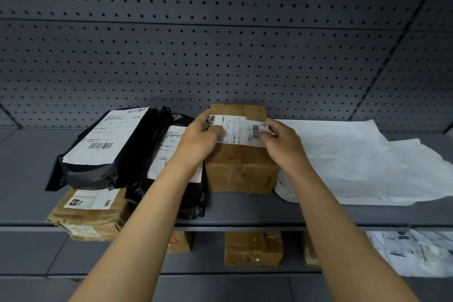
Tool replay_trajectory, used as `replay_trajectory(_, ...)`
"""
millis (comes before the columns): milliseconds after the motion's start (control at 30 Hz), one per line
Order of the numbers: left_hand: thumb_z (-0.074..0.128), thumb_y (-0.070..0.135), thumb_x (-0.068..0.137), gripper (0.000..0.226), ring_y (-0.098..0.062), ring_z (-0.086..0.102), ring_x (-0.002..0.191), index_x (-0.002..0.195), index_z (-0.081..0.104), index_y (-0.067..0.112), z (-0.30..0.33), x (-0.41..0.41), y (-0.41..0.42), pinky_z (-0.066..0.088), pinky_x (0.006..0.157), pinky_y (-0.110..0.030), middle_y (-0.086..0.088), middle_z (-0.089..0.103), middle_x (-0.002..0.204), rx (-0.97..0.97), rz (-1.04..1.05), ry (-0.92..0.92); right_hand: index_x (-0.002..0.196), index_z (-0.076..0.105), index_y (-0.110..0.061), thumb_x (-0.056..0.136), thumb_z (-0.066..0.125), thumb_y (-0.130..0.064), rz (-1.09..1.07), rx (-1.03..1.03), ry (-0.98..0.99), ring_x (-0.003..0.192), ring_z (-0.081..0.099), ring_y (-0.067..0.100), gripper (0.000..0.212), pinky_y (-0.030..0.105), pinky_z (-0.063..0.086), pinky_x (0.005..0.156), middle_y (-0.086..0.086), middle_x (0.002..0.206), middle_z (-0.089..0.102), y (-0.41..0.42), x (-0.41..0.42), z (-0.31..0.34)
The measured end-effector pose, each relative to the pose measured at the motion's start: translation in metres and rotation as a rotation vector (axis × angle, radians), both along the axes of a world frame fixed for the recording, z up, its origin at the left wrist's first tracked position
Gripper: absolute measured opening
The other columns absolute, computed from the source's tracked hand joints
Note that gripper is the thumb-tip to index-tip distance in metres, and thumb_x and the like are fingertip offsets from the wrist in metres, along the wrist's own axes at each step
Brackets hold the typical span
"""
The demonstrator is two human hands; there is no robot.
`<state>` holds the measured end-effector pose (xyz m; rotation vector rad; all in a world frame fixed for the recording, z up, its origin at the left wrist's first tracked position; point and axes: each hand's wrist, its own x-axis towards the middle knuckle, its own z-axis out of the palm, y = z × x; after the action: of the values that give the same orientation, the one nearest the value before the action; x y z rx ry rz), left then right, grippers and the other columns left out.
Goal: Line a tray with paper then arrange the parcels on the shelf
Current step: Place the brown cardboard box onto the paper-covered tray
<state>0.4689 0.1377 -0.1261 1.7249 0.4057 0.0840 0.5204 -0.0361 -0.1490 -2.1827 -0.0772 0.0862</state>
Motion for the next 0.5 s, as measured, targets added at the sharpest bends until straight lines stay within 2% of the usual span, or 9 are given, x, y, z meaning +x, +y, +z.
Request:
replay_trajectory(67,0.058,0.015,0.097,0.046,-0.005,0.067,0.099,0.141,0.054,0.027,0.003,-0.001,-0.001,0.055,0.091,-0.024,0.009,0.070,0.108,-0.019,0.026,-0.021,0.150,0.047,-0.025,0.102,0.052,-0.024,-0.031,0.041,-0.010,0.135,0.052,0.020,0.049,0.020,0.036,0.093,0.000,0.149,0.055,-0.002,-0.001,0.004)
replay_trajectory(133,0.054,0.011,0.101,0.032,0.007,0.060,0.083,0.129,0.057,0.026,0.009,-0.002,-0.003,0.049,0.064,-0.004,0.014,0.065,0.099,-0.070,0.068,-0.053,0.149,0.047,-0.026,0.101,0.053,-0.021,-0.039,0.059,-0.038,0.135,0.051,0.019,0.049,0.020,0.035,0.093,0.000,0.150,0.054,-0.004,-0.004,0.009)
replay_trajectory(167,0.052,0.009,0.102,0.029,0.008,0.058,0.079,0.125,0.057,0.025,0.012,-0.003,-0.003,0.045,0.056,-0.001,0.016,0.063,0.096,-0.094,0.097,-0.071,0.149,0.048,-0.027,0.100,0.053,-0.019,-0.041,0.064,-0.056,0.133,0.053,0.018,0.049,0.017,0.036,0.091,-0.001,0.150,0.054,-0.006,-0.006,0.012)
replay_trajectory(200,0.052,0.009,0.102,0.028,0.005,0.061,0.082,0.126,0.059,0.022,0.014,-0.004,-0.002,0.045,0.057,-0.002,0.014,0.066,0.098,-0.116,0.131,-0.089,0.148,0.049,-0.028,0.100,0.053,-0.018,-0.048,0.074,-0.077,0.127,0.057,0.014,0.049,0.011,0.036,0.086,-0.002,0.149,0.055,-0.007,-0.008,0.016)
replay_trajectory(233,0.053,0.010,0.102,0.030,-0.001,0.065,0.088,0.130,0.060,0.018,0.017,-0.005,-0.002,0.049,0.064,-0.006,0.008,0.070,0.105,-0.145,0.156,-0.116,0.147,0.050,-0.030,0.100,0.053,-0.017,-0.058,0.091,-0.097,0.116,0.060,0.009,0.049,0.005,0.037,0.078,-0.004,0.147,0.056,-0.009,-0.011,0.021)
replay_trajectory(300,0.055,0.009,0.101,0.034,-0.010,0.069,0.100,0.133,0.062,0.014,0.025,-0.011,-0.004,0.054,0.080,-0.016,0.000,0.073,0.118,-0.177,0.191,-0.169,0.146,0.052,-0.031,0.099,0.052,-0.013,-0.070,0.140,-0.149,0.102,0.058,0.000,0.049,0.003,0.039,0.066,-0.006,0.142,0.060,-0.013,-0.018,0.032)
replay_trajectory(367,0.057,0.008,0.100,0.030,-0.012,0.071,0.104,0.129,0.065,0.014,0.033,-0.016,-0.005,0.057,0.086,-0.020,-0.001,0.075,0.118,-0.209,0.234,-0.235,0.144,0.054,-0.029,0.098,0.053,-0.009,-0.070,0.211,-0.208,0.103,0.057,-0.005,0.051,0.003,0.043,0.068,-0.009,0.133,0.063,-0.017,-0.025,0.045)
replay_trajectory(500,0.062,0.013,0.099,0.021,-0.009,0.074,0.097,0.112,0.073,0.024,0.054,-0.029,-0.014,0.058,0.079,-0.018,0.004,0.078,0.106,-0.216,0.241,-0.347,0.140,0.059,-0.028,0.094,0.056,-0.004,-0.094,0.321,-0.320,0.094,0.057,-0.022,0.052,0.001,0.047,0.075,-0.021,0.114,0.064,-0.029,-0.043,0.072)
